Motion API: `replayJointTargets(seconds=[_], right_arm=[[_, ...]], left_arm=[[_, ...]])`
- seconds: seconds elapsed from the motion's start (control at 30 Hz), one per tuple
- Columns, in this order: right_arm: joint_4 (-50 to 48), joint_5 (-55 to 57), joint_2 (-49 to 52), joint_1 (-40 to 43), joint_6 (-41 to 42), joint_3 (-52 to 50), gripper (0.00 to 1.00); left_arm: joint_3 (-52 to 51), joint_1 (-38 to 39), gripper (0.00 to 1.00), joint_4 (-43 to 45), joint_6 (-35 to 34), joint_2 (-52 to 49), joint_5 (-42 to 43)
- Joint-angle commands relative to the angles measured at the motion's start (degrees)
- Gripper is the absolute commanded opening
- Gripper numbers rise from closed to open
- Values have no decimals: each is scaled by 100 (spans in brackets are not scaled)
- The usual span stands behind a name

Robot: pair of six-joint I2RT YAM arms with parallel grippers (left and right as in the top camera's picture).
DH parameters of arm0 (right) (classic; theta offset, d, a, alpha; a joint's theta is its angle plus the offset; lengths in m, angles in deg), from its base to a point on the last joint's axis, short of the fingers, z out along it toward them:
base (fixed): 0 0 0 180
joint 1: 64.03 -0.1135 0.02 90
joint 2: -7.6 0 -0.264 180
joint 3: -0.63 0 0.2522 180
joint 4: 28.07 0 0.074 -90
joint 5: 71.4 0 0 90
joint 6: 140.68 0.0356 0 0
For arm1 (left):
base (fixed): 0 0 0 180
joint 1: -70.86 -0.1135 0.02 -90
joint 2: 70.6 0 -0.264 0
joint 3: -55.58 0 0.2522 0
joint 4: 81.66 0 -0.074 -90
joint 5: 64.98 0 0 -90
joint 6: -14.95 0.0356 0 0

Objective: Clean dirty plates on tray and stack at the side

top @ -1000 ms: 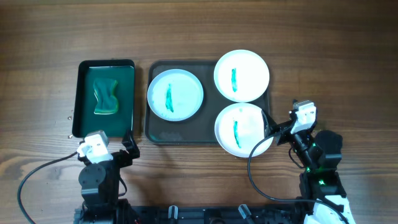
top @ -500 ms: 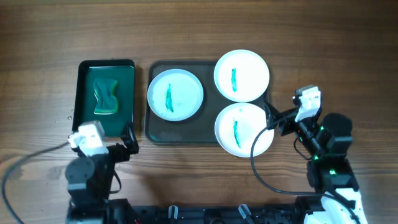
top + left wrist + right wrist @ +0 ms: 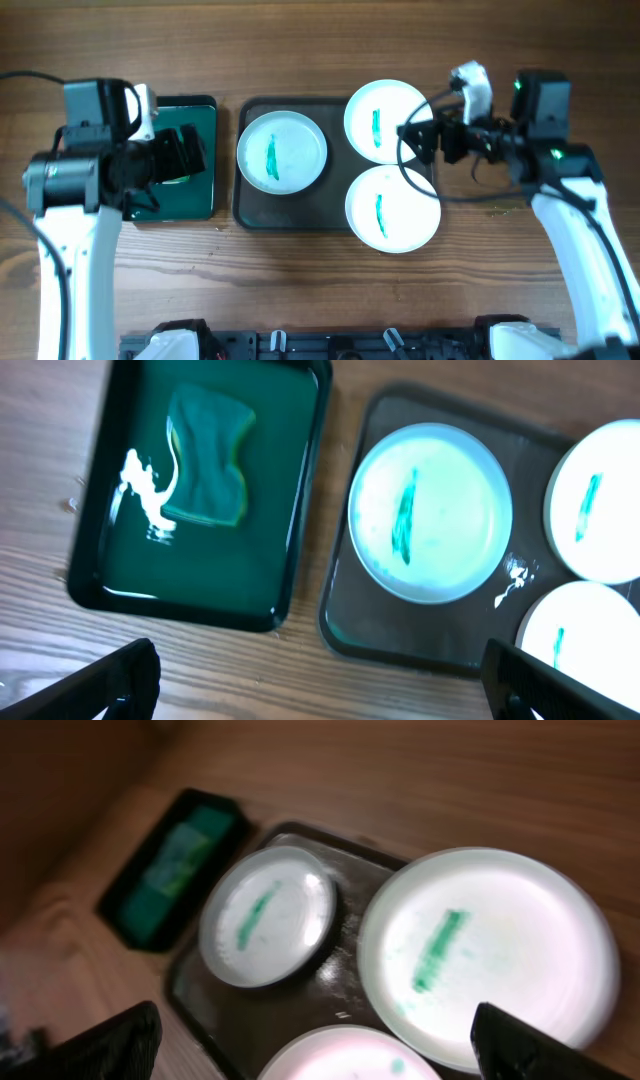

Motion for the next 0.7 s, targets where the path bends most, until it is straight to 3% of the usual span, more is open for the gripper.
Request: replayJointTargets(seconds=[0.0,0.13,0.2,0.27,0.33,0.47,0.6,0.63,0.67], right_arm=[[-1169,-1609,793,-201,1484,138,100],[-1504,-387,1478,-968,2199,138,99],[-1300,890,1687,-1464,2601,138,99],[-855,2144,1893,-2011,2830,278,100],[-330,2763,2144,-2297,2885,671,99],[1069,3373,2881,-2592,2621,2092,100],[1078,3088,3165,-2597,2304,2402,100],[986,3080,3215,-2597,2356,2378,98],[911,3086,3244,-2597,2426,2350,86]], left_arm=[[103,17,100,79,107,-341,278],[103,15,100,118,109,-511,190],[105,15,100,151,63,-511,-59],[105,15,100,170,-417,-514,-503],[105,15,100,181,-697,-511,-756],[105,15,100,240,-824,-511,-894],[103,15,100,243,-822,-514,-894],[103,15,100,243,-824,-514,-892],[103,15,100,238,-822,-514,-892]])
